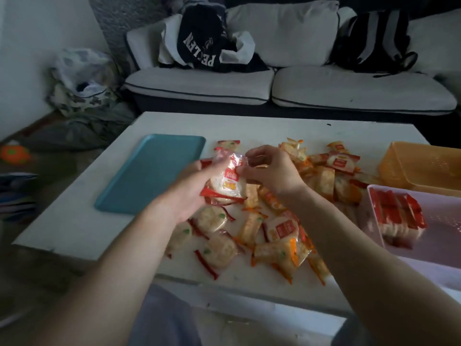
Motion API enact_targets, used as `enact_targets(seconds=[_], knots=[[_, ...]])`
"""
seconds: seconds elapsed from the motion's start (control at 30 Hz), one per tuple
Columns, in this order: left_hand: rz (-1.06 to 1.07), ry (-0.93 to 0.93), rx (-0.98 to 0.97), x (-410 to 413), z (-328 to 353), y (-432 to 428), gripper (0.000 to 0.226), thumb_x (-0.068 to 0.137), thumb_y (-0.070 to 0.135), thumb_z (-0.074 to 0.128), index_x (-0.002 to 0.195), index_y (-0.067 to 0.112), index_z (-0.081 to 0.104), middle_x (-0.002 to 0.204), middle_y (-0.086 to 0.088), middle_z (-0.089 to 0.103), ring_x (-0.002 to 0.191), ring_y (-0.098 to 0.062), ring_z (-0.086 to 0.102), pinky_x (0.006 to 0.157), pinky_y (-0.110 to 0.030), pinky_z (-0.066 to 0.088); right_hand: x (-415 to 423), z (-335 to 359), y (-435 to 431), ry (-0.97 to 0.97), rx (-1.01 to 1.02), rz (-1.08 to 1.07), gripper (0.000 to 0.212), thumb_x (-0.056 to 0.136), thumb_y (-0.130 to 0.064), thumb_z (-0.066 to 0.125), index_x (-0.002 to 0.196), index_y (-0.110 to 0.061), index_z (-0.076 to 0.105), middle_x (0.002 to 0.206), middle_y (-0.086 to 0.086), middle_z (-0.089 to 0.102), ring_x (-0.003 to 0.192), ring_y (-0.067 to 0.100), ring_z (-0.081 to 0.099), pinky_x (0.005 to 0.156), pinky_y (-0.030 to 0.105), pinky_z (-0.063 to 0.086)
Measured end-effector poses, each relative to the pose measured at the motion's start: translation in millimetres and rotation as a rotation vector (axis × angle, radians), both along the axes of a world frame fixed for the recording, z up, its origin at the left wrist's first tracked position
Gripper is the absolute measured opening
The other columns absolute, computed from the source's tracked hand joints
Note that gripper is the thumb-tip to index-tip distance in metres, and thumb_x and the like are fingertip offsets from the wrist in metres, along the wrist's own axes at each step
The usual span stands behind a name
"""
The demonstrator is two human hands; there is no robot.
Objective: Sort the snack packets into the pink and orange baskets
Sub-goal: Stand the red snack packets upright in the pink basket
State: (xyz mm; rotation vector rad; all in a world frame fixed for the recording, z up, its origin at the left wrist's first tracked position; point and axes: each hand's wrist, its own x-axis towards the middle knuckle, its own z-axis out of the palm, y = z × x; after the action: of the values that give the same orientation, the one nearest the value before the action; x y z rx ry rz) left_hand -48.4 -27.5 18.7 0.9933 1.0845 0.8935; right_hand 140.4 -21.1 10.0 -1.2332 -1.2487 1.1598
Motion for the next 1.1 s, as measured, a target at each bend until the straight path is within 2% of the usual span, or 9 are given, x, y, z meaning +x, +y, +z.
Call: enact_targets(seconds=[0.17,0.3,0.37,0.47,0.57,0.77,0.93,1.03,1.1], knots=[[0.31,0.223,0.011,-66,-28,-29,0.028,0.079,-0.004,0.079,0.103,0.008,0.07,0.109,-0.023,0.074,0.087,-0.032,0.074,0.089,-0.05,0.059,-59,-38,-12,-0.602,-0.092,0.065,0.03,0.094,-0.039,0.061,0.114,-0.018,0.068,0.106,0.006,0.074,0.091,0.024,0.069,0.081,0.039,0.057],[0.219,0.326,-0.095,-113,-49,-36,0.036,0.075,-0.006,0.08,0.11,-0.004,0.071,0.104,-0.025,0.075,0.079,-0.029,0.074,0.074,-0.039,0.062,-80,-72,-32,-1.165,-0.246,0.405,0.099,0.069,-0.067,0.077,0.147,-0.018,0.042,0.151,0.012,0.043,0.137,0.032,0.043,0.108,0.049,0.041],[0.101,0.41,-0.139,-126,-58,-38,0.044,0.067,-0.003,0.087,0.108,-0.004,0.072,0.104,-0.026,0.075,0.084,-0.033,0.075,0.075,-0.042,0.063,-90,-75,-44,-1.379,-0.262,0.415,0.109,0.06,-0.074,0.078,0.145,-0.018,0.039,0.147,0.01,0.046,0.138,0.032,0.04,0.111,0.053,0.032],[-0.041,0.585,-0.123,-131,-67,-34,0.046,0.063,0.005,0.091,0.105,0.001,0.072,0.097,-0.018,0.077,0.087,-0.03,0.075,0.077,-0.034,0.062,-100,-72,-53,-1.57,-0.209,0.411,0.091,0.066,-0.071,0.077,0.134,-0.019,0.046,0.127,0.002,0.061,0.125,0.028,0.052,0.106,0.047,0.032],[-0.139,0.803,-0.074,-123,-69,-28,0.028,0.073,0.015,0.088,0.094,0.015,0.07,0.086,-0.004,0.075,0.076,-0.016,0.07,0.055,-0.016,0.049,-98,-71,-51,-1.577,-0.131,0.39,0.079,0.071,-0.063,0.078,0.128,-0.018,0.047,0.117,0.001,0.065,0.117,0.026,0.056,0.102,0.044,0.034],[-0.289,0.959,-0.087,-113,-78,-12,0.053,0.05,0.045,0.082,0.095,0.02,0.069,0.083,0.003,0.071,0.077,-0.016,0.068,0.06,-0.023,0.043,-80,-77,-45,-1.186,-0.177,0.355,0.086,0.076,-0.034,0.082,0.145,-0.022,0.032,0.134,0.005,0.048,0.117,0.028,0.055,0.105,0.046,0.043],[-0.288,0.949,-0.094,-119,-71,-3,0.05,0.061,0.035,0.093,0.102,0.021,0.068,0.095,0.003,0.071,0.089,-0.016,0.067,0.068,-0.023,0.05,-67,-58,-24,-0.731,-0.184,0.21,0.065,0.083,-0.022,0.081,0.139,-0.018,0.048,0.106,-0.005,0.06,0.092,0.012,0.061,0.073,0.02,0.054],[-0.223,0.869,-0.09,-137,-61,-1,0.089,0.037,0.05,0.089,0.117,0.021,0.066,0.11,0.001,0.073,0.099,-0.019,0.07,0.093,-0.036,0.057,-76,-68,-6,-0.706,-0.227,0.108,0.053,0.083,-0.024,0.083,0.13,-0.013,0.06,0.096,-0.006,0.062,0.087,0.012,0.063,0.073,0.022,0.058],[-0.119,0.706,-0.093,-150,-55,-2,0.09,0.038,0.04,0.09,0.121,0.023,0.061,0.111,-0.001,0.074,0.099,-0.024,0.073,0.093,-0.043,0.059,-86,-84,1,-0.692,-0.302,0.092,0.051,0.085,-0.028,0.08,0.13,-0.012,0.062,0.097,-0.004,0.063,0.089,0.015,0.065,0.08,0.03,0.061]])
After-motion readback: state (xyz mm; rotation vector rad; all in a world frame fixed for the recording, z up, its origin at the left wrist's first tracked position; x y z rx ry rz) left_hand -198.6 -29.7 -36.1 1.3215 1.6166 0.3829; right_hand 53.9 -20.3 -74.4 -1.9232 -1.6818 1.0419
